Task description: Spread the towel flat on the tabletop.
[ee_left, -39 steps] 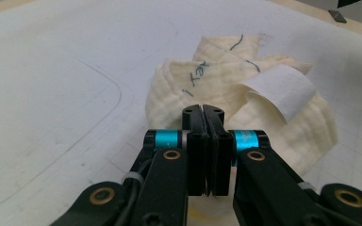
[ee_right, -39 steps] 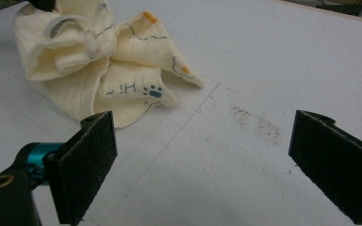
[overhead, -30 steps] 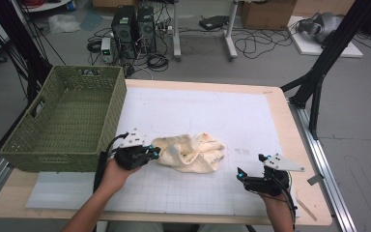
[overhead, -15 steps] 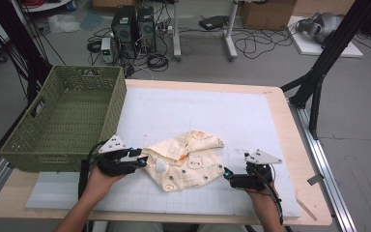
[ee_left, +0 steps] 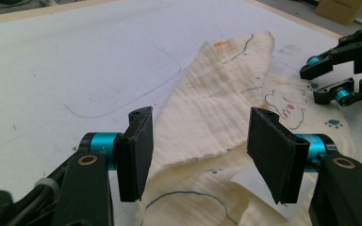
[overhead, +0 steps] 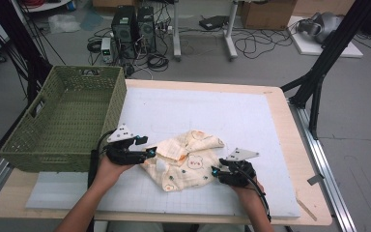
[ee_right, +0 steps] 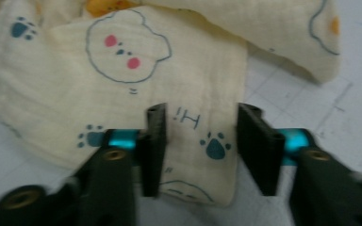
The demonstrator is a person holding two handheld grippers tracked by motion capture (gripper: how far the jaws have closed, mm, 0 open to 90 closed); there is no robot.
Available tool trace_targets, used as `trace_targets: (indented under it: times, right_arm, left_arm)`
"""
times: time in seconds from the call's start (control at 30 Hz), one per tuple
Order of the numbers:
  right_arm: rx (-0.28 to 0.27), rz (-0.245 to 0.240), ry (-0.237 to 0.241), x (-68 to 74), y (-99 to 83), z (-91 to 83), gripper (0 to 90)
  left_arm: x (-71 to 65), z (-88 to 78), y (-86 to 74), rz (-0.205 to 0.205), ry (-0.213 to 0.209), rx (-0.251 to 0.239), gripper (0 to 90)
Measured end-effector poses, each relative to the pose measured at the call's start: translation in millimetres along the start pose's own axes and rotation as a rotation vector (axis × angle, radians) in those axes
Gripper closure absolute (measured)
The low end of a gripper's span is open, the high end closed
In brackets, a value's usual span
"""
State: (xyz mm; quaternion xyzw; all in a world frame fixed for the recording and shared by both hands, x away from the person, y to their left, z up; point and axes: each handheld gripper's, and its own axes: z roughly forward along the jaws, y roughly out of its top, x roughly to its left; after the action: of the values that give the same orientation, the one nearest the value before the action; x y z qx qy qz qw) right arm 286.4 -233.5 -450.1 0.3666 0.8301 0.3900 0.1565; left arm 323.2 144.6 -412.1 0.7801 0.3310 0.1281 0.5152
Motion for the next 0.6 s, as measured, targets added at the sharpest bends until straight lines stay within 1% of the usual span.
trace_targets:
  times: [0.07, 0.1, 0.23, 0.27, 0.43, 0.53, 0.6]
  right_arm:
    - [0.004, 0.004, 0.020, 0.8, -1.1, -2.2, 82.1]
    - [0.011, -0.004, 0.024, 2.3, -1.7, -4.0, 84.2]
    - [0.049, -0.056, 0.008, 8.5, -5.8, -15.9, 85.4]
    - [0.050, -0.060, 0.007, 9.7, -8.2, -19.3, 85.4]
    - [0.073, -0.068, 0.003, 16.5, -22.9, -40.0, 85.4]
    - [0.080, -0.084, -0.003, 20.3, -31.2, -50.7, 85.4]
    - [0.086, -0.073, 0.005, 21.9, -35.0, -56.0, 85.4]
  left_arm:
    - [-0.1, 2.3, -0.2, 0.002, -0.003, 0.003, 41.9]
    - [-0.3, 2.9, -0.1, -0.001, -0.001, 0.003, 42.0]
    - [-0.2, 4.4, -0.1, 0.004, -0.006, 0.005, 42.7]
    - [-0.2, 6.1, -0.3, 0.005, -0.009, 0.010, 42.8]
    - [-1.5, 11.1, 0.7, 0.015, -0.015, 0.013, 43.2]
    - [-3.8, 15.5, 1.6, 0.018, -0.021, 0.012, 43.6]
    - [-4.5, 17.2, 1.9, 0.019, -0.025, 0.014, 43.5]
